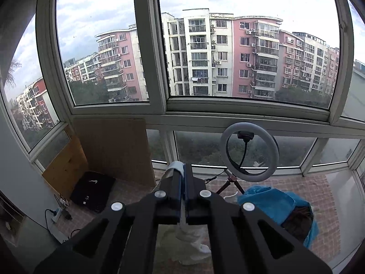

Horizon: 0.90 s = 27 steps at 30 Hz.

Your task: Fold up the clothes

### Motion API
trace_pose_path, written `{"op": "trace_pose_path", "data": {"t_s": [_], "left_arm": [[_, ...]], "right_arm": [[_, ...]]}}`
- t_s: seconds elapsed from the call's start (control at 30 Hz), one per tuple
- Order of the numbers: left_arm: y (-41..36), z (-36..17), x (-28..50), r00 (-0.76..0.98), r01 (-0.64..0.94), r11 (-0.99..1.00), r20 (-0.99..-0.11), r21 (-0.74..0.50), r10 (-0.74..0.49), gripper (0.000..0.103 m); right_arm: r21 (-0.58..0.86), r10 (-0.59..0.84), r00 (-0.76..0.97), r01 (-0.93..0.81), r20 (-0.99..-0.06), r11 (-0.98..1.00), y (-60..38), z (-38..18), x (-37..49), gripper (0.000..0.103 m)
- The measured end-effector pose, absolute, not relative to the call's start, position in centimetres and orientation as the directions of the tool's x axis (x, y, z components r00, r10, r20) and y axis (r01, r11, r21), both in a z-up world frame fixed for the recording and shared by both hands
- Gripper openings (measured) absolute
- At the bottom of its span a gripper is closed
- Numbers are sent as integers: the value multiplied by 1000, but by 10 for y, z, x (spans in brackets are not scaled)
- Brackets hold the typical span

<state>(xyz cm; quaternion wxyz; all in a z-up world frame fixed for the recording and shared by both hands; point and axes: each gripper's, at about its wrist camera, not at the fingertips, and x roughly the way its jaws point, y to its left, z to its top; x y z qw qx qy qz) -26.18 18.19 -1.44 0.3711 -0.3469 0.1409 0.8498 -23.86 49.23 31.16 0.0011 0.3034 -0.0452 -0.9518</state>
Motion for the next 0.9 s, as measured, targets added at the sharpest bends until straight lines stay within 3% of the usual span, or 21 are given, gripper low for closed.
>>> {"op": "trace_pose_path", "data": {"t_s": [0.23, 0.33, 0.43, 0.53, 0.63, 0.73, 0.8, 0.9], "left_arm": [[120, 99, -271, -724, -544, -822, -589, 168, 359, 0], [110, 134, -263, -752, -519, -840, -553, 159, 359, 0], [114, 156, -249, -798, -485, -829, -530, 278, 289, 1], [97, 189, -240, -844, -441, -853, -452, 278, 290, 1], [88, 198, -248, -843, -425, -871, -458, 245, 283, 1], [92, 176, -264, -810, -429, -858, -540, 282, 228, 1], [89, 173, -268, -792, -433, -863, -568, 262, 225, 1], [81, 198, -246, -823, -433, -857, -510, 279, 250, 1]], "right_arm": [[152, -61, -848, -23, -526, -988, 518, 326, -230, 2], [167, -69, -884, -11, -462, -986, 519, 338, -223, 2], [193, -76, -850, -31, -521, -981, 519, 332, -233, 2], [253, -153, -884, 41, -441, -967, 514, 352, -216, 2], [251, -154, -906, 56, -394, -966, 505, 370, -204, 2], [138, -62, -847, -14, -528, -990, 489, 349, -224, 2], [150, -76, -820, -12, -568, -989, 486, 339, -231, 2], [174, -94, -865, 8, -493, -985, 485, 359, -214, 2]]}}
